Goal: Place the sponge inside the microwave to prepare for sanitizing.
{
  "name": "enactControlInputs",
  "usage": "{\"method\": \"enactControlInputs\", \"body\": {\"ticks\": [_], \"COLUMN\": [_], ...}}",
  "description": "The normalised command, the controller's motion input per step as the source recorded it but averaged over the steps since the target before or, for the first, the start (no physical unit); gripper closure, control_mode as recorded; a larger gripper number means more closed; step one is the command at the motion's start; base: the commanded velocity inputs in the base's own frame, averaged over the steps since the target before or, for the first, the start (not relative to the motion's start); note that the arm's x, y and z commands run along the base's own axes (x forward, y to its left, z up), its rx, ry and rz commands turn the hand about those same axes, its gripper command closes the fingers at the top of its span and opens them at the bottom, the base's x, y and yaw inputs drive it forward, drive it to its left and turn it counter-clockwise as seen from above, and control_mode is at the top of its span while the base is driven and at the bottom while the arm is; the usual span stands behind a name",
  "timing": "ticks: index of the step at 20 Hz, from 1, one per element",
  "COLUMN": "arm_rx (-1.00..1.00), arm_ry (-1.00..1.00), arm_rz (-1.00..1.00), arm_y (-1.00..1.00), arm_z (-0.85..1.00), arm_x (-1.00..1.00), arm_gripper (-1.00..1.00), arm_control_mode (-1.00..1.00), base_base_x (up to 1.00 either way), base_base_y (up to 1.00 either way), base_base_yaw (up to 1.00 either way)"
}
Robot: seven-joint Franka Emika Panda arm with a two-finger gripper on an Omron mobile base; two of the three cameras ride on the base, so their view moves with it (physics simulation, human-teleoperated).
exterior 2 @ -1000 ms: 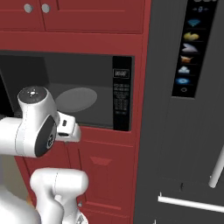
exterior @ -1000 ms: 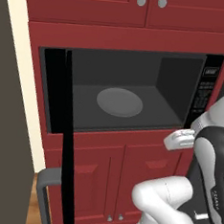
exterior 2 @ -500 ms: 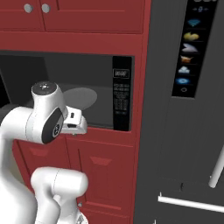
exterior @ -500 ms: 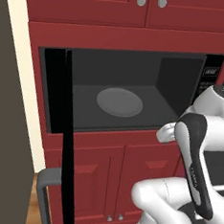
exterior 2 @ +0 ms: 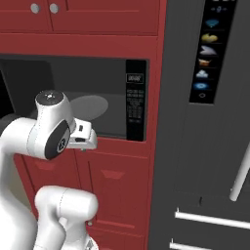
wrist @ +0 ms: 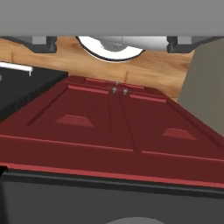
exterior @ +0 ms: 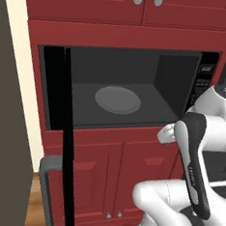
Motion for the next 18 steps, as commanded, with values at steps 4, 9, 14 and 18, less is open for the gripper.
{"method": "enactControlInputs", "body": {"ticks": [4, 9, 14, 18], "arm_rx": [0.00, 0.00, 0.00, 0.00], "arm_ry": [0.00, 0.00, 0.00, 0.00], "arm_rz": [0.00, 0.00, 0.00, 0.00], "arm_y": [0.00, 0.00, 0.00, 0.00], "arm_z": [0.00, 0.00, 0.00, 0.00], "arm_x": [0.00, 0.00, 0.00, 0.00], "arm_gripper": [-1.00, -1.00, -1.00, -1.00], "arm_control_mode": [1.00, 1.00, 1.00, 1.00], "base_base_x": [-0.59, -0.55, -0.37, -0.09], "base_base_y": [-0.14, -0.17, -0.41, -0.88], "base_base_yaw": [-0.09, -0.08, -0.10, -0.13]}}
